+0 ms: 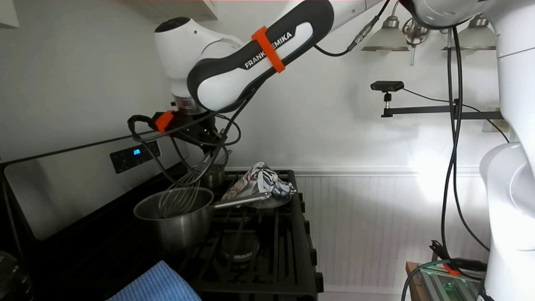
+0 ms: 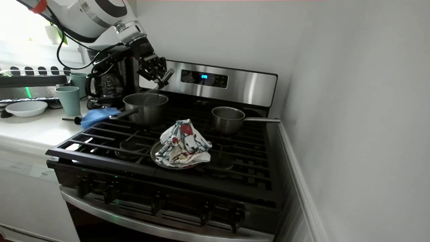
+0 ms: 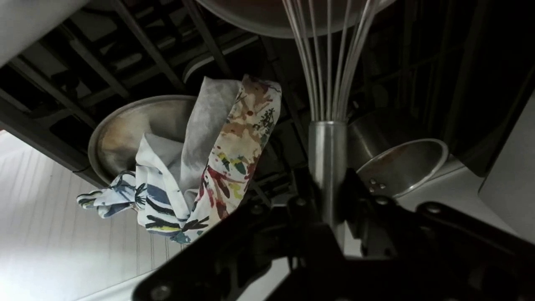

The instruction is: Pour the water out of the blue cup into the larger pot then whisk it

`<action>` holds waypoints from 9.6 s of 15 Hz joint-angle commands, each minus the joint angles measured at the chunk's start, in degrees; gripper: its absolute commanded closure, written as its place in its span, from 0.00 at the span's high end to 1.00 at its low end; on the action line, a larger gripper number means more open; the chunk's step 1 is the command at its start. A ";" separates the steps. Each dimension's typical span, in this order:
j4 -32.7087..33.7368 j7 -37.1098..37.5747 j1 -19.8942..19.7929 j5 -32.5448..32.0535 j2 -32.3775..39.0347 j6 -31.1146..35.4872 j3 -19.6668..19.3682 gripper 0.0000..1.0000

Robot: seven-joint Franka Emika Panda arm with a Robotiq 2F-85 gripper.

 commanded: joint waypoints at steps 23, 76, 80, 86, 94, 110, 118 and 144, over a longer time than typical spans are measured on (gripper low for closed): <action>12.39 -14.45 1.68 19.09 7.87 -4.89 -3.76 0.06; 15.16 -12.68 7.84 5.92 12.60 -10.96 -3.44 0.06; 14.68 -3.99 8.11 4.22 11.24 -8.58 -5.38 0.06; 14.34 -1.15 8.21 2.28 11.80 -10.02 -6.18 0.06; 12.15 -7.20 5.15 12.85 9.95 -3.47 -4.38 0.06; 11.39 -10.19 6.33 9.87 10.23 -7.79 -4.30 0.06; 4.09 -8.01 4.80 10.61 -0.02 -5.59 -5.71 0.06; -13.75 -50.69 2.97 33.96 -12.14 -7.74 3.35 0.06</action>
